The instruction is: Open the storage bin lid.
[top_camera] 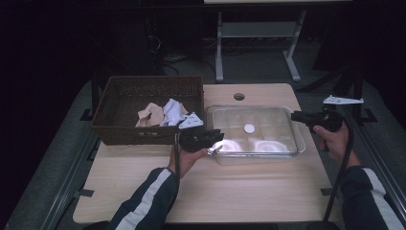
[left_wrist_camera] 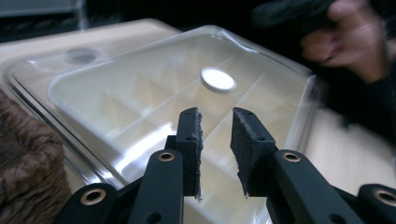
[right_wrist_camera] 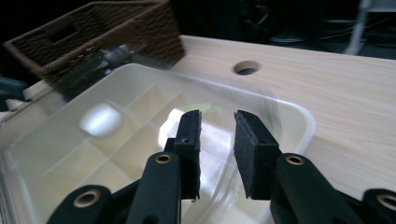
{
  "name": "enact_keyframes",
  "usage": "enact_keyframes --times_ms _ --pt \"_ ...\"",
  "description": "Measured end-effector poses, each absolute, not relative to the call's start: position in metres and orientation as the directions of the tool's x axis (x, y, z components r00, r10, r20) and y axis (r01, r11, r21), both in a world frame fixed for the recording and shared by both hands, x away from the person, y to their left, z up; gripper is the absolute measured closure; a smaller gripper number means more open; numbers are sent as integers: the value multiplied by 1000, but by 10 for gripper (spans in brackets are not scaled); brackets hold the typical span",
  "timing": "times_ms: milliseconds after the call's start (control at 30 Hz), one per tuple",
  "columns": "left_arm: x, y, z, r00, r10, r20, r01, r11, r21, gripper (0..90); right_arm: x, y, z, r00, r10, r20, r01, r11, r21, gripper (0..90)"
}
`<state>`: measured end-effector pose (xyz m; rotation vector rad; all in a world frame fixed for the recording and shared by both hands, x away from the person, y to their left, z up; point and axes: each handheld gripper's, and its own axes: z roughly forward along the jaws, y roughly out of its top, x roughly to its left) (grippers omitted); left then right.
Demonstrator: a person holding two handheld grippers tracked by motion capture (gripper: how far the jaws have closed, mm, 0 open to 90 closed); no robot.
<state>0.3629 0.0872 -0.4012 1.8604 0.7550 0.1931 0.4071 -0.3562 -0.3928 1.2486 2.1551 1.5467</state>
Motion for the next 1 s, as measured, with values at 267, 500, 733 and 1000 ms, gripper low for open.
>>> enact_keyframes --times_ms 267,500,733,1000 --pt "352 118 -397 754 627 -193 399 -204 894 446 414 -348 -404 -561 791 243 576 162 801 493" --pt "358 129 -419 707 640 -301 531 -199 824 356 416 -345 -408 -545 807 228 611 196 767 342" --pt "371 120 -430 698 588 -408 596 -162 787 340 415 -346 -412 -553 792 258 637 203 743 276" --pt "373 116 -432 703 568 -427 612 -179 770 470 413 -352 -419 -557 768 316 663 181 727 245"
